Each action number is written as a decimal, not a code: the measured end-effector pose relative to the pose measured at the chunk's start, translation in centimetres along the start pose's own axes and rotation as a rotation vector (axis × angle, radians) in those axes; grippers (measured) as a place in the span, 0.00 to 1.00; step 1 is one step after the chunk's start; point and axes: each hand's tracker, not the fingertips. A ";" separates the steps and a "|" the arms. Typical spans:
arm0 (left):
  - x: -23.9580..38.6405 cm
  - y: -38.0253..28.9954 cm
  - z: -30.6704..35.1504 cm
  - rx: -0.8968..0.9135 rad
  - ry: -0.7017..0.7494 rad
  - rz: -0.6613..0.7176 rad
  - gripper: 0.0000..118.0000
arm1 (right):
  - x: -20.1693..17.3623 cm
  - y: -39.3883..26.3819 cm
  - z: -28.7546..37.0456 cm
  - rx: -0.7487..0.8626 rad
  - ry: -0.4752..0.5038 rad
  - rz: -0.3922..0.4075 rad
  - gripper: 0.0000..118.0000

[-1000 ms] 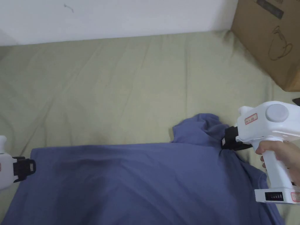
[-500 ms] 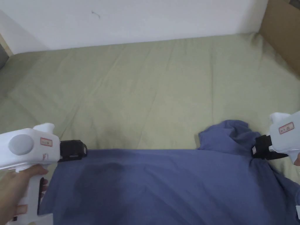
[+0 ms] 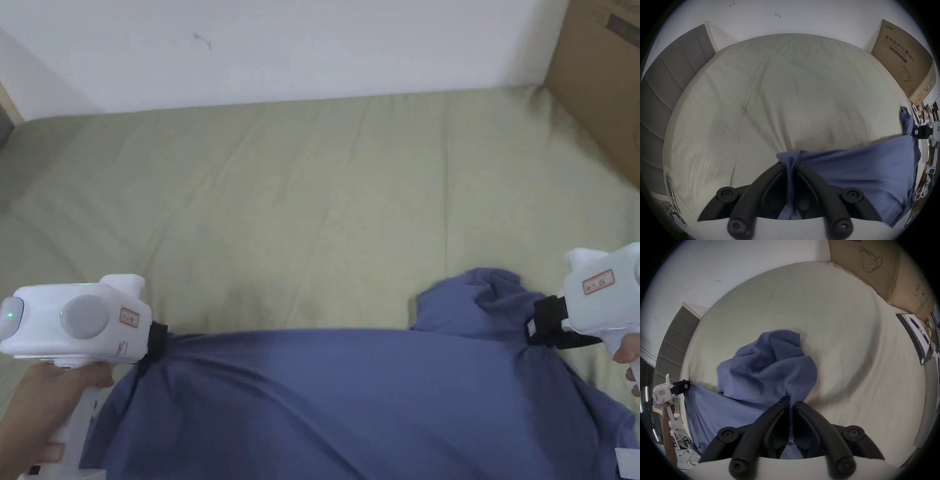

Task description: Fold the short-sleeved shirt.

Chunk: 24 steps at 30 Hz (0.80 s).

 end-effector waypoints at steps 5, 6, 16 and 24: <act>0.3 0.6 2.6 0.033 -0.018 -0.013 0.02 | -1.0 0.8 3.7 0.055 0.011 0.016 0.03; 0.3 0.8 3.5 0.054 -0.023 -0.011 0.02 | -1.1 1.1 4.5 0.064 0.021 0.016 0.03; 0.8 5.4 17.5 0.334 -0.031 -0.027 0.02 | -3.8 4.7 17.1 0.261 0.050 0.051 0.03; 2.1 12.5 30.4 0.577 0.030 -0.053 0.02 | -6.8 10.3 30.0 0.456 0.040 0.098 0.03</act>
